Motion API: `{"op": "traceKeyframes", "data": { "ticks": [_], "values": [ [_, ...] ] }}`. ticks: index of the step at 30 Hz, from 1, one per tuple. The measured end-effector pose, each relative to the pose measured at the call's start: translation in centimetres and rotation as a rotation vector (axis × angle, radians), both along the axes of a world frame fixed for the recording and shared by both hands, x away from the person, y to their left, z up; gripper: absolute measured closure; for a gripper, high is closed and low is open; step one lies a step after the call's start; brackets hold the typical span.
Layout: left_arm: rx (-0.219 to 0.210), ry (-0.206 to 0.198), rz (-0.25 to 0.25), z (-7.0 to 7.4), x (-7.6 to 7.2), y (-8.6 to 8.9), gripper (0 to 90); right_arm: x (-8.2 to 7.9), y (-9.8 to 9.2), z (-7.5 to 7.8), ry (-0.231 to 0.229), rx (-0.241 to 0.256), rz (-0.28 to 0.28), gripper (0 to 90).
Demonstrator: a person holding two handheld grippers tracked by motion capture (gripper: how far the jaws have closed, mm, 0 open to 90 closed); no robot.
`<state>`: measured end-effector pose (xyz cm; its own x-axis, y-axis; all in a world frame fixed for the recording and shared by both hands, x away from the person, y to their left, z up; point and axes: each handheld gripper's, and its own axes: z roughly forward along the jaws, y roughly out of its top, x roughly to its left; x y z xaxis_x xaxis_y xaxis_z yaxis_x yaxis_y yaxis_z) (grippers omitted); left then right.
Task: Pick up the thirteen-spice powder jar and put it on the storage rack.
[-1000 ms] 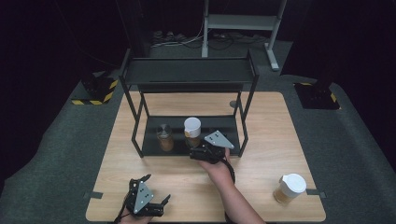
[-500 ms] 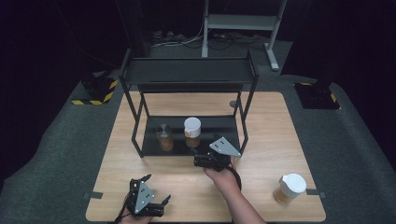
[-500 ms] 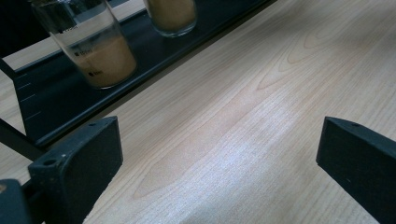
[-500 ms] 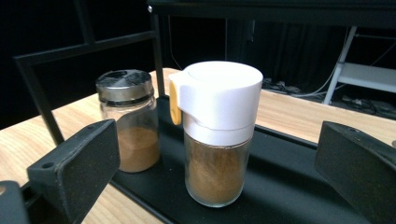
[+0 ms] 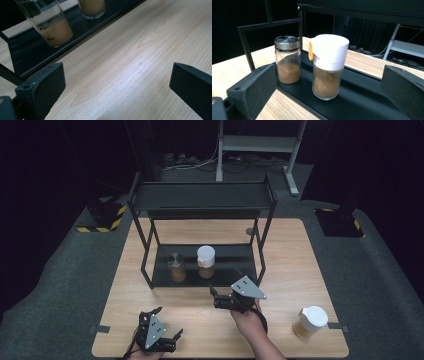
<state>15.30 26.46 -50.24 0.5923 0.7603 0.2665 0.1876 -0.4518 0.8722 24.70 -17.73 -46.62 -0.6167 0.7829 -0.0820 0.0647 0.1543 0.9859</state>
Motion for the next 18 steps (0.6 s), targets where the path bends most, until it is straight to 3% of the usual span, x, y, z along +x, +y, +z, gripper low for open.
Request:
{"op": "traceKeyframes", "data": {
  "ticks": [18],
  "values": [
    [0.008, -0.002, 0.004, 0.0, 0.0, -0.2, 0.7, -3.0, -2.9, -0.8, 0.011, -0.042, 0.001, 0.0]
  ]
}}
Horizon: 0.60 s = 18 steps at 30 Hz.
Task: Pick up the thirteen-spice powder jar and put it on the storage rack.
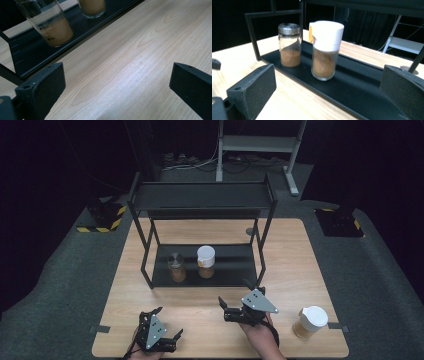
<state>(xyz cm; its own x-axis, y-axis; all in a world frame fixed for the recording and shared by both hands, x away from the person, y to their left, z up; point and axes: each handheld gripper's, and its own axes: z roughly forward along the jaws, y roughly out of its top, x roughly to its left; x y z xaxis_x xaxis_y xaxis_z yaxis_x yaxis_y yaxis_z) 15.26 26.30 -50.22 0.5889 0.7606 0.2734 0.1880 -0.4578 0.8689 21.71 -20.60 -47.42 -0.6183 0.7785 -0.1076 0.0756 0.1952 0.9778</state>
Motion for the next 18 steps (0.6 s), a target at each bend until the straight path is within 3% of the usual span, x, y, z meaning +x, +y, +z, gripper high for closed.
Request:
{"op": "traceKeyframes", "data": {
  "ticks": [5, 15, 18],
  "values": [
    [-0.003, -0.001, 0.000, 0.0, 0.0, 0.0, 0.8, -1.0, -1.2, -0.6, 0.002, -0.027, -0.006, 0.1],
    [-0.011, -0.003, 0.001, -0.1, 0.0, 0.1, 0.8, -2.1, -3.0, -2.4, 0.046, -0.048, -0.006, 1.3],
    [-0.014, -0.005, 0.001, -0.2, -0.1, 0.2, 0.7, -2.5, -3.3, -3.0, 0.060, -0.075, -0.025, 1.3]
  ]
}}
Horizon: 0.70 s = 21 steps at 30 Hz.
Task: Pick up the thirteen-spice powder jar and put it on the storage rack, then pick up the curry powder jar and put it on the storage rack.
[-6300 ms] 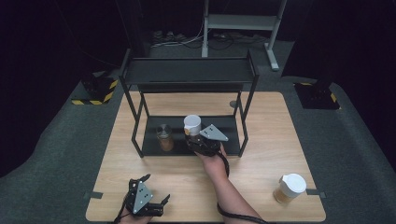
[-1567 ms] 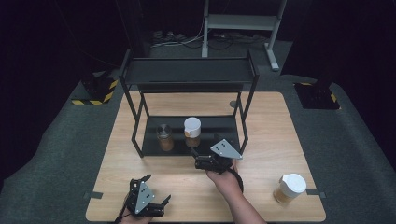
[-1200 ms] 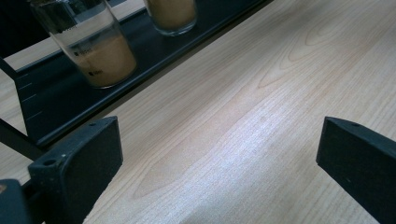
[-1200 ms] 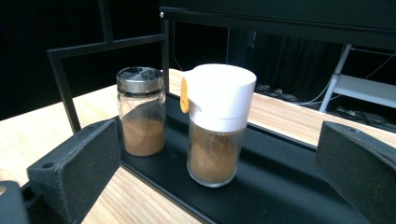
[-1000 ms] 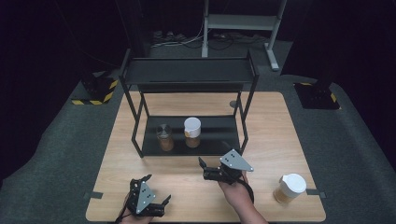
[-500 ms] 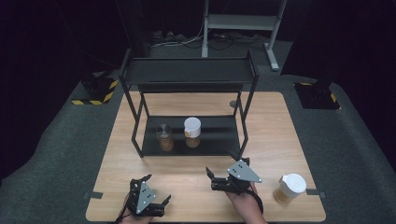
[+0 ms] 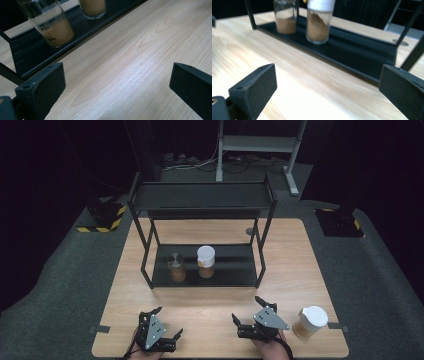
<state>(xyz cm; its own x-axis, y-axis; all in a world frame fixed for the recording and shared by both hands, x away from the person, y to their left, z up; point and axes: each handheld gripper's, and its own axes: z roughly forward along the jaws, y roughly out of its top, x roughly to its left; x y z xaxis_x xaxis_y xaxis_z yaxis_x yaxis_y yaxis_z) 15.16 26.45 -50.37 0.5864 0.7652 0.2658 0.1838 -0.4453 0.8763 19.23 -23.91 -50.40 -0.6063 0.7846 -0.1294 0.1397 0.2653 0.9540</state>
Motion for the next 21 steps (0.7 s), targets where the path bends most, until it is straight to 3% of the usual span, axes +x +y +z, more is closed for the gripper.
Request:
{"op": "traceKeyframes", "data": {
  "ticks": [11, 21],
  "values": [
    [-0.004, 0.002, 0.000, 0.03, 0.05, 0.10, 0.7, -0.07, -0.01, -0.59, 0.026, -0.058, -0.015, 1.5],
    [0.007, -0.002, 0.003, 0.02, -0.04, -0.12, 0.8, -0.07, -0.33, -0.76, 0.022, -0.042, -0.011, 1.5]
  ]
}}
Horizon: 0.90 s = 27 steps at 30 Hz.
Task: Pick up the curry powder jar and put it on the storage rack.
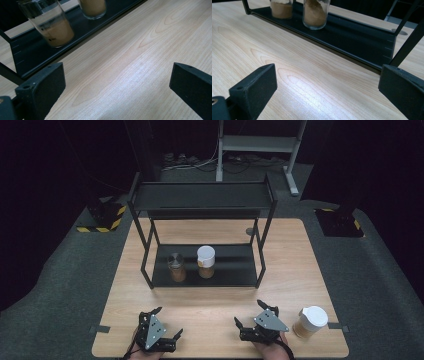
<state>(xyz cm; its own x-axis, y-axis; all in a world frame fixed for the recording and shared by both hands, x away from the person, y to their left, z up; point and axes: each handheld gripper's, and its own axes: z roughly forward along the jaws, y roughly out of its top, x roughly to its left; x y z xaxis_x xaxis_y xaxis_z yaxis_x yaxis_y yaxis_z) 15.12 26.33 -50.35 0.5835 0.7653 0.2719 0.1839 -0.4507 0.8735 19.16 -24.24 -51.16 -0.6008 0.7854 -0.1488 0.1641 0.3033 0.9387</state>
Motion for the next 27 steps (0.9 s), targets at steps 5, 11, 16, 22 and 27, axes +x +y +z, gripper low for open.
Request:
{"op": "traceKeyframes", "data": {
  "ticks": [5, 11, 16, 22, 27],
  "values": [
    [-0.007, 0.005, -0.001, 0.0, 0.1, 0.1, 0.7, -0.1, -0.8, -0.5, -0.004, 0.059, -0.004, 1.4],
    [0.011, 0.004, -0.006, 0.1, 0.1, -0.1, 0.8, 0.0, -1.0, -0.4, 0.000, 0.059, -0.003, 1.1],
    [0.014, 0.003, -0.002, 0.1, 0.1, -0.2, 0.8, -0.1, -1.0, -0.4, 0.003, 0.058, -0.006, 1.1],
    [0.021, 0.004, 0.001, 0.2, 0.2, -0.4, 0.8, -0.3, -1.2, 0.0, -0.011, 0.066, 0.004, 1.1],
    [0.022, 0.001, 0.001, 0.1, 0.2, -0.4, 0.8, -0.5, -1.4, 0.4, -0.017, 0.075, 0.014, 1.1]
  ]
}}
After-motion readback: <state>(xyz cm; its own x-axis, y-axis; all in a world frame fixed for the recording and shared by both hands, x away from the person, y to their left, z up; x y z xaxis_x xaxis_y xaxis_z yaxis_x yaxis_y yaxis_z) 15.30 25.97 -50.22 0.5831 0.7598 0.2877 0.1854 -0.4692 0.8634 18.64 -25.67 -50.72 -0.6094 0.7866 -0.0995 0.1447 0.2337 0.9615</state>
